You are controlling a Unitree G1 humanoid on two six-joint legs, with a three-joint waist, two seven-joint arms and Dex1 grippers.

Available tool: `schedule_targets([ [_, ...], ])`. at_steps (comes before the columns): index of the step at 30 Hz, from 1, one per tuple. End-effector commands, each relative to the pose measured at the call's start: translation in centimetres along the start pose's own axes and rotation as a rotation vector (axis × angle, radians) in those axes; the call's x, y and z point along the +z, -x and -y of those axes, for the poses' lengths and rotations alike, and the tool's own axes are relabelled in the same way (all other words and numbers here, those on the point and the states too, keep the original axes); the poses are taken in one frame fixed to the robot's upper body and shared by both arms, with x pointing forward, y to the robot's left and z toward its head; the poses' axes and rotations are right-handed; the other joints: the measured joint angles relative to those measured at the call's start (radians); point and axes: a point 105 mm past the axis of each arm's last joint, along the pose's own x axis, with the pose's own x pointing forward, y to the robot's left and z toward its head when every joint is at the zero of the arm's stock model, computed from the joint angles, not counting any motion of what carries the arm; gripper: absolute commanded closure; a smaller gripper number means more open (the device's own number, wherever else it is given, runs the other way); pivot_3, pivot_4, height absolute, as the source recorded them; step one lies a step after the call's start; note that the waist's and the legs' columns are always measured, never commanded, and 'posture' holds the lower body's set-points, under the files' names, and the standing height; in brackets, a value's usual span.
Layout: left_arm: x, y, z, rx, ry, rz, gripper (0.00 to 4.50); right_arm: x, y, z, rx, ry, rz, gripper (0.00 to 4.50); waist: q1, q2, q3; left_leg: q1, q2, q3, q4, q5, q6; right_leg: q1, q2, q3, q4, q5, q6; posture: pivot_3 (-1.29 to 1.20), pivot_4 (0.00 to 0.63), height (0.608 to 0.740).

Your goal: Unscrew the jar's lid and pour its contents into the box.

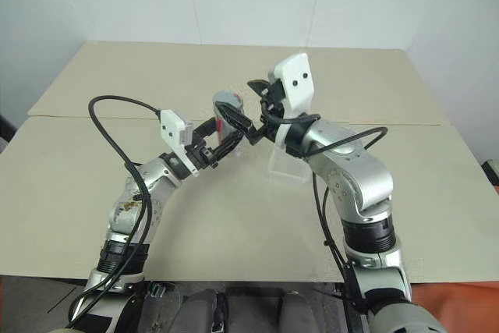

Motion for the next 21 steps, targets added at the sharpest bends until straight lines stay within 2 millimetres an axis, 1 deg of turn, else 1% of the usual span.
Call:
schedule_targets([
  [1, 1.3, -0.3, 0.3, -0.003, -0.037, 0.050, 1.80, 1.3, -0.2, -0.1, -0.007, 0.031, 0.023, 0.02, 0.000, 0.000, 0.000, 0.000, 0.000, 0.000, 0.000, 0.000, 0.000, 0.000, 0.000, 0.000, 0.000, 0.000, 0.000, 0.00, 0.150, 0.740],
  [7, 1.5, -0.4, 0.3, -0.004, -0.042, 0.055, 1.80, 0.6, -0.9, -0.3, -0.002, 0.015, -0.014, 0.02, -0.002, 0.000, 0.000, 0.000, 0.000, 0.000, 0.000, 0.000, 0.000, 0.000, 0.000, 0.000, 0.000, 0.000, 0.000, 0.00, 0.150, 0.740],
  [10, 1.5, -0.4, 0.4, -0.007, -0.042, 0.054, 1.80, 0.5, -1.2, -0.7, 0.011, 0.007, -0.015, 0.02, -0.003, 0.000, 0.000, 0.000, 0.000, 0.000, 0.000, 0.000, 0.000, 0.000, 0.000, 0.000, 0.000, 0.000, 0.000, 0.00, 0.150, 0.740],
  [19, 1.5, -0.3, 0.4, -0.017, -0.044, 0.049, 1.80, 0.4, -1.7, -0.7, 0.018, -0.015, -0.025, 0.02, -0.005, 0.000, 0.000, 0.000, 0.000, 0.000, 0.000, 0.000, 0.000, 0.000, 0.000, 0.000, 0.000, 0.000, 0.000, 0.00, 0.150, 0.740],
  [21, 1.6, -0.3, 0.4, -0.018, -0.044, 0.049, 1.80, 0.3, -1.7, -0.6, 0.020, -0.018, -0.028, 0.40, -0.005, 0.000, 0.000, 0.000, 0.000, 0.000, 0.000, 0.000, 0.000, 0.000, 0.000, 0.000, 0.000, 0.000, 0.000, 0.00, 0.150, 0.740],
])
